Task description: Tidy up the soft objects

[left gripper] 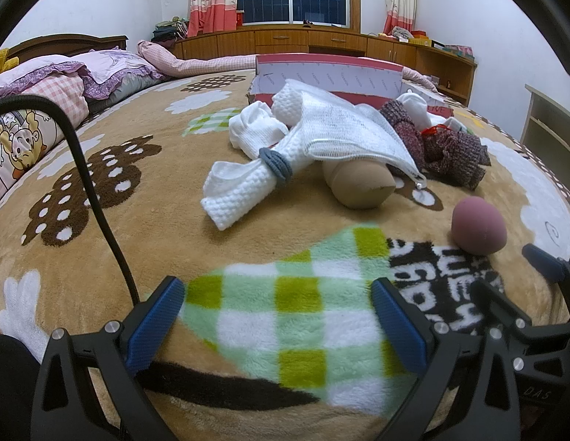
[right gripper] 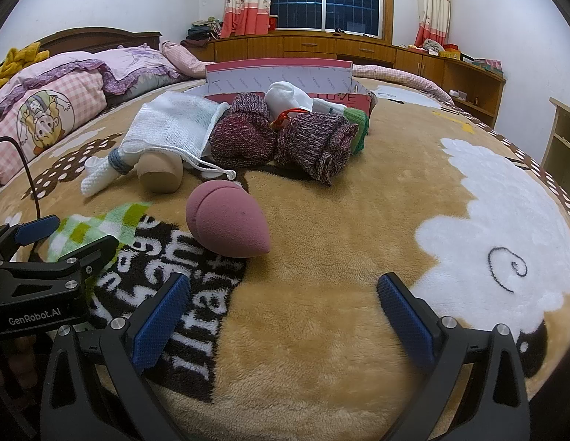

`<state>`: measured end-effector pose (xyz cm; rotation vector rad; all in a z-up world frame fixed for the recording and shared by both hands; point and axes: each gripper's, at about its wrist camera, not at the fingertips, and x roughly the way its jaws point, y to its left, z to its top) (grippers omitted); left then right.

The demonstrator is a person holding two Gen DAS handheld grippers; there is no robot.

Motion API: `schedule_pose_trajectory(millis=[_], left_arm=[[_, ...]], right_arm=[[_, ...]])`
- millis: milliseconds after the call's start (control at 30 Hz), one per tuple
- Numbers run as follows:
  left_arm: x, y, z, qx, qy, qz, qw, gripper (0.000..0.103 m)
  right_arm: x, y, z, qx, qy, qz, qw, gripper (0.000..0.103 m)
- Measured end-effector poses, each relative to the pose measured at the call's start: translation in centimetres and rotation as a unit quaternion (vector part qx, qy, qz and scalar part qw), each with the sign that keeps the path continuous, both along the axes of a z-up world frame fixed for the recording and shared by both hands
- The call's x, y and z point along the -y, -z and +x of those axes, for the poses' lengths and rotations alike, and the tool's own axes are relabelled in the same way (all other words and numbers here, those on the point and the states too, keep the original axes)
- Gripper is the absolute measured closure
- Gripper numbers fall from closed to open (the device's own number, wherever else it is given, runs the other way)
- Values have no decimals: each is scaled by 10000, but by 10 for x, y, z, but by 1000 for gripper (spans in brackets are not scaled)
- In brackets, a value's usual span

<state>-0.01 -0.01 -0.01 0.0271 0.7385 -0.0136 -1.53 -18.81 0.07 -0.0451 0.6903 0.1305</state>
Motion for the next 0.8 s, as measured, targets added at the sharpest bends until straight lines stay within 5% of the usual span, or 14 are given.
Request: schedule_pose_trajectory(millis=[433, 800], left_arm=[[-5, -2, 2, -71, 97, -94, 9999, 0], [-29, -25, -2, 345, -130, -259, 9990, 9]], right_arm=[[4, -5, 0, 72, -134, 166, 9997, 0], [9, -11, -3, 223, -546, 1024, 9930, 0]])
